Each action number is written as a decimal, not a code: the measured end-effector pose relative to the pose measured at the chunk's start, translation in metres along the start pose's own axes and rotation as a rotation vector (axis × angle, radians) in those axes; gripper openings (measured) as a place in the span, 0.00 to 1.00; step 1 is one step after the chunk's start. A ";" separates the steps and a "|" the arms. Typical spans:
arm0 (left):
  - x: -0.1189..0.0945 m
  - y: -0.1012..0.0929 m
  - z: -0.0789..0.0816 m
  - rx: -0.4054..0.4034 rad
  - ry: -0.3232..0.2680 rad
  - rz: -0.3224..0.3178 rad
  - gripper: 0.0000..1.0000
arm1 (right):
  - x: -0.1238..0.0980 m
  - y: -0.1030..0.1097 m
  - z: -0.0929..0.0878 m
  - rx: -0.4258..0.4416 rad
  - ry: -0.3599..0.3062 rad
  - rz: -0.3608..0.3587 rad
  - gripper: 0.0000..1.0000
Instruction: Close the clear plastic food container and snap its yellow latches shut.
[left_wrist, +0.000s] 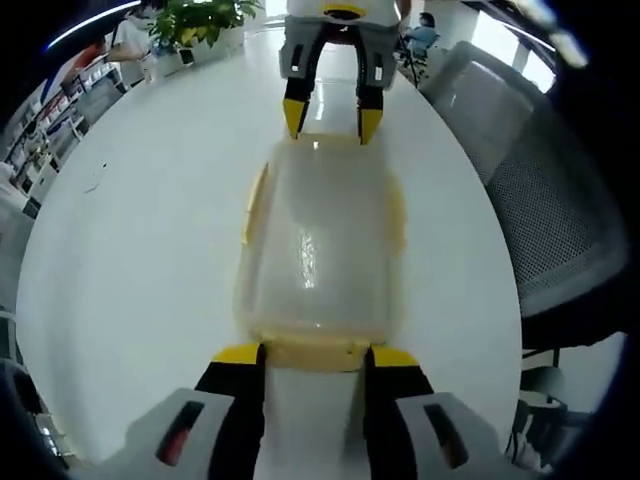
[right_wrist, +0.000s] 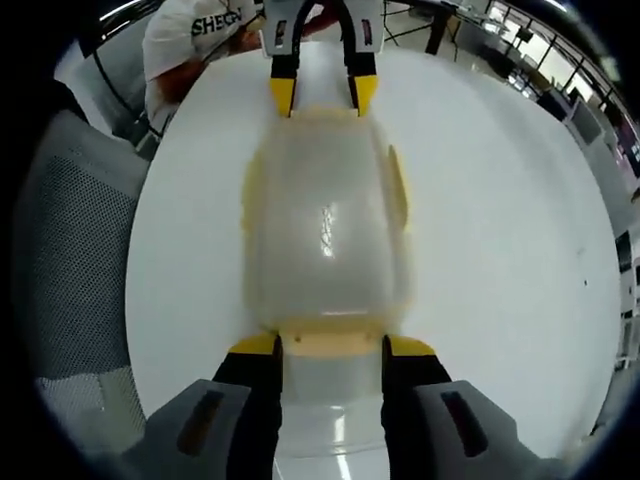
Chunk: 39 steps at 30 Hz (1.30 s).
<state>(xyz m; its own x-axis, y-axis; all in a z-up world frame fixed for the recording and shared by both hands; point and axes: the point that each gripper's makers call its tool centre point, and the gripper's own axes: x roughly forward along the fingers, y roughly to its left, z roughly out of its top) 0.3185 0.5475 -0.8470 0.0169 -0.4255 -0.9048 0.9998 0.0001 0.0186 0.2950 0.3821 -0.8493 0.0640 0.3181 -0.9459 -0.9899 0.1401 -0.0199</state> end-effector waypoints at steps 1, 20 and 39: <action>0.000 -0.002 0.000 -0.009 0.003 -0.010 0.33 | 0.000 0.000 0.000 0.003 -0.003 0.005 0.35; -0.015 -0.015 -0.001 -0.038 0.006 -0.003 0.33 | -0.013 0.007 0.009 -0.034 -0.057 0.018 0.35; -0.047 -0.029 0.017 -0.055 -0.007 0.054 0.33 | -0.050 0.012 0.019 -0.108 -0.085 0.013 0.35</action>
<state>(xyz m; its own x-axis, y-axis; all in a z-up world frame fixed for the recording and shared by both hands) 0.2887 0.5522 -0.7982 0.0708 -0.4298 -0.9001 0.9964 0.0728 0.0436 0.2825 0.3861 -0.7961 0.0575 0.3985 -0.9154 -0.9983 0.0356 -0.0472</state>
